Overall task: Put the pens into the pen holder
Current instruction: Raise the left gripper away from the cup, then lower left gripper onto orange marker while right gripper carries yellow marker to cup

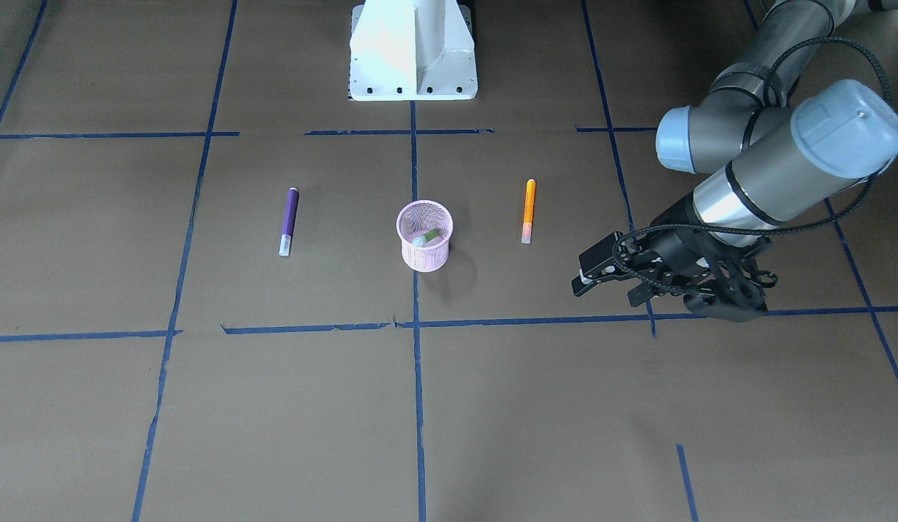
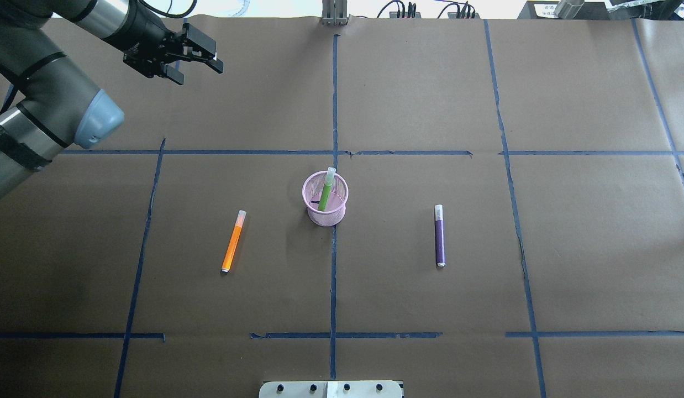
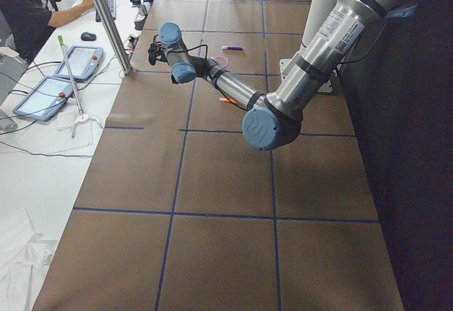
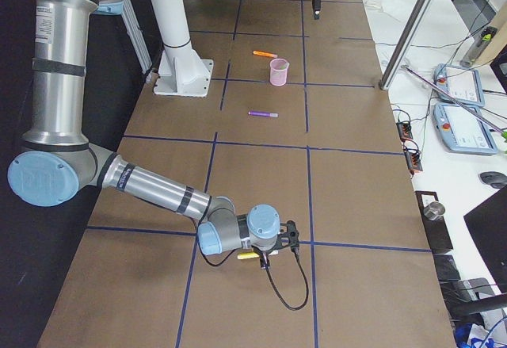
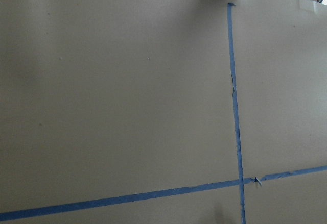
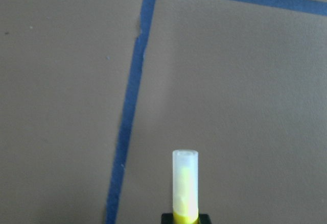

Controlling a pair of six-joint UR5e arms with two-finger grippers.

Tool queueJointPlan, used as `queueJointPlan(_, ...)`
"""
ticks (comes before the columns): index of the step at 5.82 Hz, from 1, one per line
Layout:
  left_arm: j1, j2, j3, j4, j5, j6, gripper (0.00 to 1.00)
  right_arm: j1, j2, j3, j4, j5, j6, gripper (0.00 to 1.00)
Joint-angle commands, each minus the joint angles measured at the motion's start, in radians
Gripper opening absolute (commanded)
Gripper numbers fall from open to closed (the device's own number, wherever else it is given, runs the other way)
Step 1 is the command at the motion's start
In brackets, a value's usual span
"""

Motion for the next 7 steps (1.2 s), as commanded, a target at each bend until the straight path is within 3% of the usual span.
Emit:
queueJointPlan(1,0.096,-0.002,-0.004,0.084,0.04,0.019,1.0,0.049,-0.004,0.182,-0.01,0.046,0.003,0.0)
queueJointPlan(2,0.148,0.0,-0.016,0.194,0.101,0.123,1.0,0.065,0.008,0.344,-0.078,0.057,0.045,0.0)
queueJointPlan(3,0.17,0.009,-0.068,0.295,0.108,0.183,1.0,0.06,0.048,0.461,-0.089,0.06,0.208,0.0)
queueJointPlan(4,0.25,0.047,-0.091,0.308,0.193,0.193,1.0,0.002,0.089,0.538,-0.08,0.072,0.357,0.0)
queueJointPlan(5,0.272,0.088,-0.143,0.327,0.212,0.205,1.0,-0.063,0.106,0.609,-0.079,0.042,0.474,0.0)
queueJointPlan(6,0.288,0.089,-0.182,0.421,0.212,0.242,1.0,-0.139,0.152,0.628,-0.01,-0.011,0.603,0.0)
queueJointPlan(7,0.293,0.09,-0.196,0.436,0.212,0.268,1.0,-0.268,0.21,0.628,0.085,-0.153,0.754,0.0)
